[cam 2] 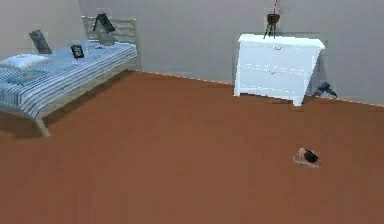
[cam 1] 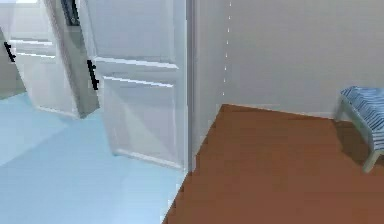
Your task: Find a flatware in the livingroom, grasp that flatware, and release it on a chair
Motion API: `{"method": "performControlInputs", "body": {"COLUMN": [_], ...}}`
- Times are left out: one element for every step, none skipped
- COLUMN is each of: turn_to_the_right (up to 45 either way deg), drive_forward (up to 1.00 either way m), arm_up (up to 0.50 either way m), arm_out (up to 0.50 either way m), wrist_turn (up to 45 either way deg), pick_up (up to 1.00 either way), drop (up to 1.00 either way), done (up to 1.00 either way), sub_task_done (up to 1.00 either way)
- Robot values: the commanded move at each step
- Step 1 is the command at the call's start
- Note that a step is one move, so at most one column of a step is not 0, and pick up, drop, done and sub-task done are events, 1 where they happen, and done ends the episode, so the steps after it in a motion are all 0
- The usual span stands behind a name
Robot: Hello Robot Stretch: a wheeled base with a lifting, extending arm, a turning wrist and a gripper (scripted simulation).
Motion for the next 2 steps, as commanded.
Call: {"method": "performControlInputs", "body": {"turn_to_the_right": [-45.0, -9.0], "drive_forward": [0.0, 0.0], "arm_up": [0.0, 0.0], "arm_out": [0.0, 0.0], "wrist_turn": [0.0, 0.0], "pick_up": [0.0, 0.0], "drop": [0.0, 0.0], "done": [0.0, 0.0], "sub_task_done": [0.0, 0.0]}}
